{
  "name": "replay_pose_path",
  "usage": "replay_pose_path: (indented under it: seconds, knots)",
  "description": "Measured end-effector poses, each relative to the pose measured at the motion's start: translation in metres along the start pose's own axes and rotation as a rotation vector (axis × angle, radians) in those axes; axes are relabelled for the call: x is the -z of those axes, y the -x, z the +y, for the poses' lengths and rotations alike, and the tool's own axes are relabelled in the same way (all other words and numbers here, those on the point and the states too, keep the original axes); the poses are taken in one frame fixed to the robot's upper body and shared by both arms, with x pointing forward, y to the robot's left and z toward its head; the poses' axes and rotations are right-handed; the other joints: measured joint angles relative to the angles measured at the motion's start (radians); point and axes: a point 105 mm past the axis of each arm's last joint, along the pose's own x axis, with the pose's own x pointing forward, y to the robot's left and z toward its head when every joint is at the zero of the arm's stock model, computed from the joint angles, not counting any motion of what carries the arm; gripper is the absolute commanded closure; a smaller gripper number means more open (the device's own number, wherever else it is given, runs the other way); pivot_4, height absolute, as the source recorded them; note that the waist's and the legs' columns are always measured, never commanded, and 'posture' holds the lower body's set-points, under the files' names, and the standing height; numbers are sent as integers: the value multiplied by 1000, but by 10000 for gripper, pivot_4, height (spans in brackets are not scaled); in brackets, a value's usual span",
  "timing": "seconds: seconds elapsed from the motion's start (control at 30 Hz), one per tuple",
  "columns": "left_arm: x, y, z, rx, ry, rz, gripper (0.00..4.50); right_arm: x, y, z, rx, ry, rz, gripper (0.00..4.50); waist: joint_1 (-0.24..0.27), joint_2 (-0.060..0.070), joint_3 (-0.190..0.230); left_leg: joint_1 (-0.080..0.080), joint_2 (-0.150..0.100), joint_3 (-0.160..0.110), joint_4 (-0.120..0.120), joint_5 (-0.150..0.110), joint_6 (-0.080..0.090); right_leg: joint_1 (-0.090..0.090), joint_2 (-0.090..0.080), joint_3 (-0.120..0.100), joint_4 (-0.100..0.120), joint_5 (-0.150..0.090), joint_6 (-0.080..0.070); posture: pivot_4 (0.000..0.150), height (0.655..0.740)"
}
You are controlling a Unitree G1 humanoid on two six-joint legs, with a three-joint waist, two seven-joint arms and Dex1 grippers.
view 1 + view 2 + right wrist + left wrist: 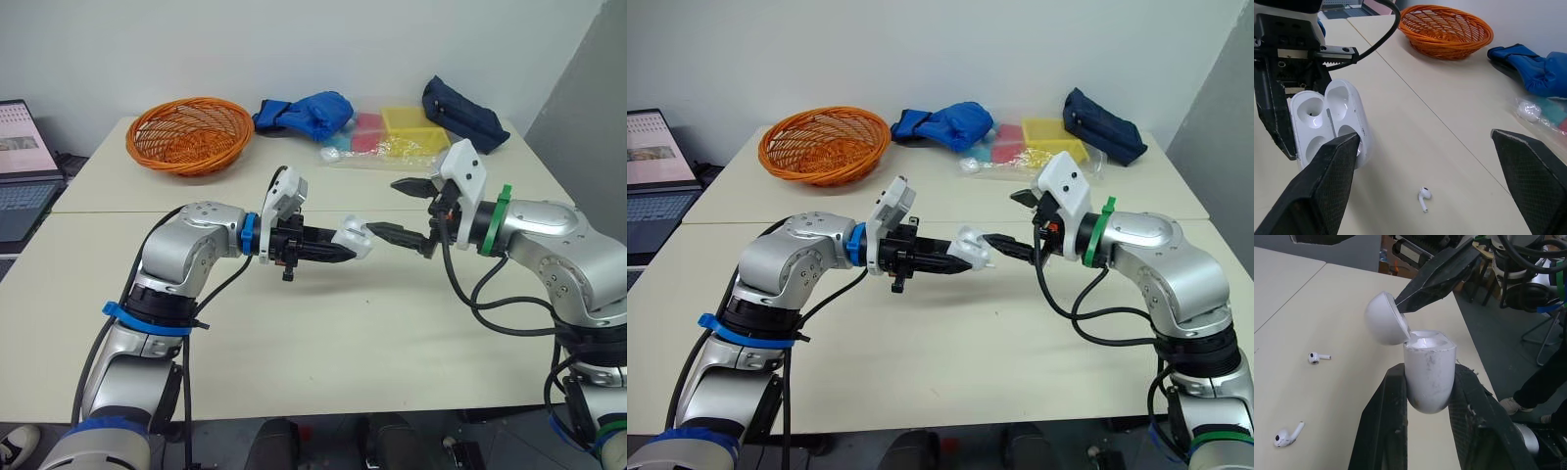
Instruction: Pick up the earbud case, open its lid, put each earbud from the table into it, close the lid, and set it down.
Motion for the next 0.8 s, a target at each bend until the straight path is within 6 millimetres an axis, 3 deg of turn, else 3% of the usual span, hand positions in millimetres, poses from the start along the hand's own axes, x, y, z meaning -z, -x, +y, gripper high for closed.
replay_pose_path:
  seconds: [0.17,0.3,0.37,0.5,0.63,0.8]
  knots:
    - [5,3,3,-37,2,-6,37484,-18,12,5,-70,-108,-70,405,0,0,0,0,0,0,0,0,0,0,0,0,0,0,0,1500,7400]
    - [5,13,12,-122,-17,-18,37484,-20,23,-5,-2,-170,-76,405,0,0,0,0,0,0,0,0,0,0,0,0,0,0,0,1500,7400]
    - [1,21,16,-171,-36,-31,37484,-14,28,-15,54,-218,-50,405,0,0,0,0,0,0,0,0,0,0,0,0,0,0,0,1500,7400]
    - [2,45,23,-279,-49,-32,37484,18,37,-35,171,-258,89,405,-1,0,0,0,0,1,-1,0,0,0,-1,1,-1,0,0,1500,7400]
    - [9,83,29,-436,-40,-23,37484,45,15,-38,199,-295,90,405,-12,0,0,0,1,1,-2,0,0,-2,1,2,0,-1,-1,1500,7400]
    - [17,99,28,-525,-33,-27,37484,74,-31,-20,155,-231,63,405,-3,0,0,-1,1,1,-2,0,0,-2,1,0,0,-1,-2,1500,7400]
